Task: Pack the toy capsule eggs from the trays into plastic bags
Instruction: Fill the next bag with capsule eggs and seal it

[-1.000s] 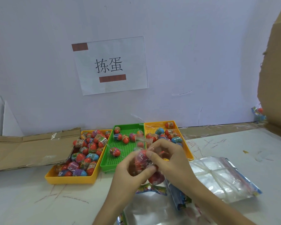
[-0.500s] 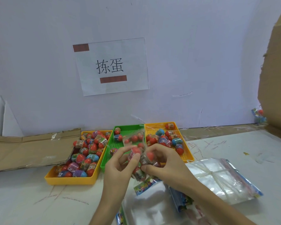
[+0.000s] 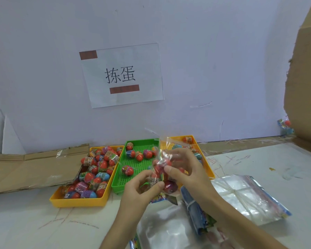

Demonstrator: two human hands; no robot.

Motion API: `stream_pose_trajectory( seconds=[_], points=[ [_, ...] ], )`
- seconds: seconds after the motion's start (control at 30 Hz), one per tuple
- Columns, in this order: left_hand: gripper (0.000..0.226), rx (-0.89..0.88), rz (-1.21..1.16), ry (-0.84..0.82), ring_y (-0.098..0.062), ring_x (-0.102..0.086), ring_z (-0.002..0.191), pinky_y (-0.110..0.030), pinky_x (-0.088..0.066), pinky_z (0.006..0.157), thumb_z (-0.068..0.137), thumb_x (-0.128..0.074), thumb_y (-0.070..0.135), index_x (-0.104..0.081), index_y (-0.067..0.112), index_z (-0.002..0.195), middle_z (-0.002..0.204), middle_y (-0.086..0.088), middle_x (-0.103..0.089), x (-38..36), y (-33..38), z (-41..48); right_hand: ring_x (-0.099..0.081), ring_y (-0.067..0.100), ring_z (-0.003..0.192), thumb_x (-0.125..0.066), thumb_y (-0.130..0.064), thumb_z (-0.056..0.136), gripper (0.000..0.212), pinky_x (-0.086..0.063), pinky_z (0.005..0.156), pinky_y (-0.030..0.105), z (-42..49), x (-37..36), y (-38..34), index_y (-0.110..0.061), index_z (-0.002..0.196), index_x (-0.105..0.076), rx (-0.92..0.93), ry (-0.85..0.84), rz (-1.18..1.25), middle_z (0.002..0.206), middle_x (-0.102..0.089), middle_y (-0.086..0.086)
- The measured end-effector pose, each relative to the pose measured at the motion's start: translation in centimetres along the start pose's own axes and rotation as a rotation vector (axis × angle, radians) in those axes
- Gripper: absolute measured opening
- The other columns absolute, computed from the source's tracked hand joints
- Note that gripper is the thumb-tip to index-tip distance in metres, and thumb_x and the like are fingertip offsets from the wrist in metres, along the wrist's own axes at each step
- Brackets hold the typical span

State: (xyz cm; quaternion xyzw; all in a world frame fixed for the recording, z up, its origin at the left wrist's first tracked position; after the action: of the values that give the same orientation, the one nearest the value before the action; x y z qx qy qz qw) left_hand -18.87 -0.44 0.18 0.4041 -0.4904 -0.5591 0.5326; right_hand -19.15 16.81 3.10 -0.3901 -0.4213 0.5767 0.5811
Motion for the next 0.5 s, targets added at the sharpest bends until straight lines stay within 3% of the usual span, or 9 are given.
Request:
stream_pose_trajectory(
  seconds=[0.1, 0.17, 0.27, 0.4, 0.5],
  points=[
    [0.047, 0.028, -0.006, -0.018, -0.022, -0.072, 0.105, -0.044, -0.058, 0.096, 0.072, -0.090, 0.030, -0.074, 0.023, 0.116, 0.109, -0.003, -0.077, -0.4, 0.3, -0.1, -0.073, 0.022, 0.087, -0.079, -0.018, 0.087, 0.011, -0.059, 0.078, 0.035, 0.3, 0.5, -0.3, -0.026, 0.092, -0.073, 0.005, 0.061, 0.020, 0.088, -0.075, 0.003],
    [0.053, 0.024, -0.019, -0.042, -0.024, -0.072, 0.104, -0.047, -0.057, 0.097, 0.073, -0.085, 0.032, -0.071, 0.017, 0.121, 0.108, -0.005, -0.077, -0.6, 0.4, -0.2, -0.070, 0.033, 0.083, -0.078, -0.016, 0.087, 0.012, -0.059, 0.072, 0.038, 0.3, 0.7, -0.2, -0.027, 0.084, -0.074, -0.009, 0.086, -0.009, 0.082, -0.072, 0.009],
    [0.049, 0.030, -0.029, -0.053, -0.022, -0.073, 0.103, -0.037, -0.059, 0.091, 0.075, -0.080, 0.040, -0.072, 0.020, 0.119, 0.107, -0.002, -0.077, -0.8, 0.4, -0.2, -0.068, 0.034, 0.085, -0.078, -0.018, 0.087, 0.012, -0.061, 0.074, 0.043, 0.3, 0.7, -0.4, -0.029, 0.082, -0.076, 0.001, 0.069, -0.059, 0.084, -0.072, 0.010],
    [0.024, 0.021, -0.051, -0.036, -0.011, -0.074, 0.085, -0.022, -0.058, 0.069, 0.076, -0.073, 0.054, -0.075, 0.040, 0.096, 0.092, 0.005, -0.077, -1.0, 1.0, -0.3, -0.072, 0.023, 0.081, -0.078, -0.015, 0.088, 0.014, -0.060, 0.072, 0.033, 0.1, 0.5, -0.6, -0.028, 0.081, -0.076, 0.030, 0.006, -0.051, 0.081, -0.074, 0.005],
    [0.035, 0.000, -0.049, 0.035, -0.004, -0.067, 0.069, -0.016, -0.052, 0.059, 0.071, -0.066, 0.060, -0.077, 0.037, 0.095, 0.081, 0.010, -0.074, -0.8, 1.1, -0.4, -0.074, 0.017, 0.085, -0.077, -0.014, 0.089, 0.016, -0.059, 0.074, 0.028, -0.1, 0.1, -0.7, -0.029, 0.083, -0.077, 0.030, -0.041, -0.030, 0.085, -0.077, 0.000]
  ],
)
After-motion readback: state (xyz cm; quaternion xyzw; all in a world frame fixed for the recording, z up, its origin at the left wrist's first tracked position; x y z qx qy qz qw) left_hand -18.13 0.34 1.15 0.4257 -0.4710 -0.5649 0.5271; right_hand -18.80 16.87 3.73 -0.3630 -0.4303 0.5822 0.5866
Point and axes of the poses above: each hand's wrist, its own z-axis towards the middle knuckle, its own x-axis out of the back of the hand, y = z × x, the point moved 2 cm from there along z, towards the middle knuckle
